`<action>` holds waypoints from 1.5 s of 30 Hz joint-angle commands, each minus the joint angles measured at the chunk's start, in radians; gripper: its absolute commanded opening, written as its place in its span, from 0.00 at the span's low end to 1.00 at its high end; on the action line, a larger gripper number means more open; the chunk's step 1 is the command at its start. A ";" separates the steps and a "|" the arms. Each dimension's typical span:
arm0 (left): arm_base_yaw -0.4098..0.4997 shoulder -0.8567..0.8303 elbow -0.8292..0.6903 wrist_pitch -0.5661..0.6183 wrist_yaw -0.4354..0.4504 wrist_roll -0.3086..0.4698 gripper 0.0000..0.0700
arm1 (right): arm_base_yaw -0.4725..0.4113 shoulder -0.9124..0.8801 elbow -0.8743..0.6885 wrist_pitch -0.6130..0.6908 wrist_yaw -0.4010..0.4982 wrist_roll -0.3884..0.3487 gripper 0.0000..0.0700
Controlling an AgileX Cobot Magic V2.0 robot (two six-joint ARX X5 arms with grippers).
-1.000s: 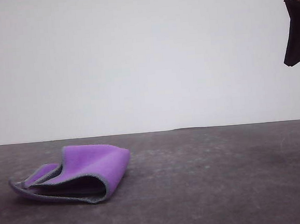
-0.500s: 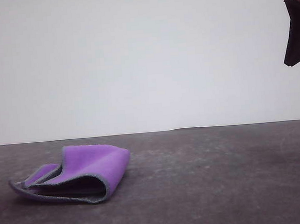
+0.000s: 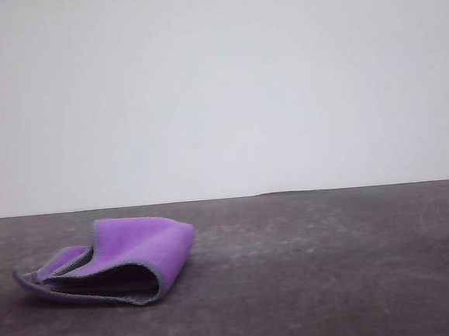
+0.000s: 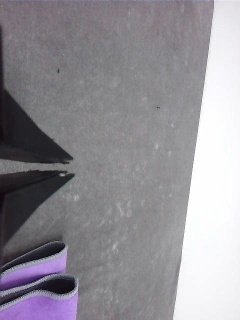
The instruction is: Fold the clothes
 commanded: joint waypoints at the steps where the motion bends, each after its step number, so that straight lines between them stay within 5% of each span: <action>1: 0.002 0.000 -0.018 -0.012 -0.003 0.000 0.02 | -0.016 -0.067 -0.050 0.015 0.009 0.034 0.01; 13: 0.002 0.000 -0.018 -0.012 -0.003 0.000 0.02 | -0.024 -0.307 -0.287 0.041 0.093 0.164 0.01; 33: 0.002 0.000 -0.018 -0.012 -0.003 0.000 0.02 | -0.022 -0.406 -0.394 0.174 0.157 0.205 0.01; 45: 0.002 0.000 -0.018 -0.012 -0.003 0.000 0.02 | -0.023 -0.406 -0.394 0.174 0.165 0.163 0.01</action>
